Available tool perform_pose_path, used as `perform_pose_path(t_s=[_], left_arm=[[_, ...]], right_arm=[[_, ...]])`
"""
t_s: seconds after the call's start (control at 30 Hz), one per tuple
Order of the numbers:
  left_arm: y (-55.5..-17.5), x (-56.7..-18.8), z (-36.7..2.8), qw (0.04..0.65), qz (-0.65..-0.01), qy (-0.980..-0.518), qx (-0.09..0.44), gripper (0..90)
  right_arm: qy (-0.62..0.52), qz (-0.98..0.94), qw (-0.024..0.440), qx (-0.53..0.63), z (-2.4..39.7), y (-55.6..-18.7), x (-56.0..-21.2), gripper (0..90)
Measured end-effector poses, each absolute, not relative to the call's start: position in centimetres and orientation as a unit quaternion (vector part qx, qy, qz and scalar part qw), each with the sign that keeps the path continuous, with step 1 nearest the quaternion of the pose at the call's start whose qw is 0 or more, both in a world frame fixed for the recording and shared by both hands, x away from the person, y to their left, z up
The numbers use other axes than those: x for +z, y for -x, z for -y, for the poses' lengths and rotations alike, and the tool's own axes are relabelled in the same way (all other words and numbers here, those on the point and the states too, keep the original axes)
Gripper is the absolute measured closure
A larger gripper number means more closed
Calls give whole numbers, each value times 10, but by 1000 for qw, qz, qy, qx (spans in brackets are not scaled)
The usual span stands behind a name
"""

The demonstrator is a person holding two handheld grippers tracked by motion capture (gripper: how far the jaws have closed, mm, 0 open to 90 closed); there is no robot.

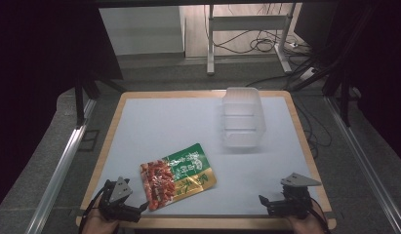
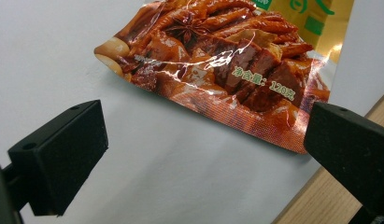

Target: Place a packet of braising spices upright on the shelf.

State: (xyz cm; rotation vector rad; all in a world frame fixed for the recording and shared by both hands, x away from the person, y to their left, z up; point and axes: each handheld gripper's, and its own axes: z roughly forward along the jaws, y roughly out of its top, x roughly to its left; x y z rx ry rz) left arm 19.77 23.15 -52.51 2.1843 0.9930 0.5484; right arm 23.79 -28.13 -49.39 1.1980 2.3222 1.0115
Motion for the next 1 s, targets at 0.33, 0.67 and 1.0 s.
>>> perform_pose_path(t_s=[0.33, 0.67, 1.0], left_arm=[[-195, -523, -232, 365, -370, -825, 222, 0], [-196, -521, -238, 392, -387, -808, 207, 0], [-196, -523, -235, 377, -385, -815, 211, 0]], right_arm=[[-411, -804, 163, 399, 285, -244, -499, 0], [-416, -803, 173, 389, 286, -244, -500, 0], [-411, -806, 177, 388, 283, -244, -499, 0]])
